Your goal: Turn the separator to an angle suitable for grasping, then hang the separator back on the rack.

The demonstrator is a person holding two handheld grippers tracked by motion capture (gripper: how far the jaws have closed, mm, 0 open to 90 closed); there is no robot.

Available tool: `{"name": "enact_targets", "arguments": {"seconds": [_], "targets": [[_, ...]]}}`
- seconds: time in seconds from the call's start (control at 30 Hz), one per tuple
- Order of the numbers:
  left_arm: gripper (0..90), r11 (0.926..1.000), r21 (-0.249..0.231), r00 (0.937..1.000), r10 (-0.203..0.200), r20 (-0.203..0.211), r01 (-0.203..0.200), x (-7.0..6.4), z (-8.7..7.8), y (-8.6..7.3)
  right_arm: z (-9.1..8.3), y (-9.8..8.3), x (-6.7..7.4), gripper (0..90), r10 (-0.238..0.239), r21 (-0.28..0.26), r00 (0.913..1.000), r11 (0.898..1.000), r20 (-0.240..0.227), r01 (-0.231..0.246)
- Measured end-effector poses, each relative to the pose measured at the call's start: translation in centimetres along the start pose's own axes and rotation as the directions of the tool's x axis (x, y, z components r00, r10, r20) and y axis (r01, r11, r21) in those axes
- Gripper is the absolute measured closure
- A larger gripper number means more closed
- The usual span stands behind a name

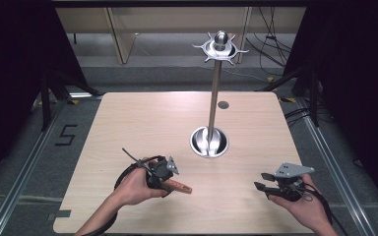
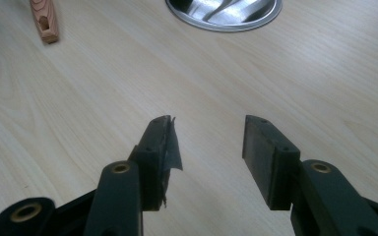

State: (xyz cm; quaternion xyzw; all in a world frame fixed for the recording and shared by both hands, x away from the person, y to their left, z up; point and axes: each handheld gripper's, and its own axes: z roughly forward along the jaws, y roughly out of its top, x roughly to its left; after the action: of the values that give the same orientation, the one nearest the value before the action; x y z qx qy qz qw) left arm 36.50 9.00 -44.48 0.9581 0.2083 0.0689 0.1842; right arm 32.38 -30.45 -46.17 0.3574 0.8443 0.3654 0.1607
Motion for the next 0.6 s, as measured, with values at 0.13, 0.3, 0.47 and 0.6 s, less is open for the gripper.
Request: {"name": "enact_targets", "arguments": {"seconds": [0.13, 0.3, 0.47, 0.6], "targets": [[45.9, 0.9998, -0.017, 0.9999, -0.009, -0.011, 0.008, 0.2, -0.2, 0.0, -0.2, 0.0, 0.2, 55.0, 0.018, 0.008, 0.9998, 1.000, 0.000, -0.018], [42.6, 0.9997, -0.013, 0.9994, 0.022, -0.028, -0.022, 0.6, 0.0, 0.4, -0.1, -0.2, -0.1, 55.0, -0.010, -0.005, 0.9999, 1.000, 0.001, 0.010], [44.1, 0.9935, 0.031, 0.9938, 0.110, -0.012, -0.110, 1.2, 0.2, 1.0, -0.2, -0.2, -0.1, 54.9, 0.017, 0.006, 0.9999, 1.000, -0.001, -0.017], [44.3, 0.9901, 0.050, 0.9913, 0.132, -0.010, -0.131, 1.5, 0.4, 1.0, -0.3, -0.1, -0.2, 54.8, -0.010, 0.001, 0.9999, 1.000, 0.006, 0.010]]}}
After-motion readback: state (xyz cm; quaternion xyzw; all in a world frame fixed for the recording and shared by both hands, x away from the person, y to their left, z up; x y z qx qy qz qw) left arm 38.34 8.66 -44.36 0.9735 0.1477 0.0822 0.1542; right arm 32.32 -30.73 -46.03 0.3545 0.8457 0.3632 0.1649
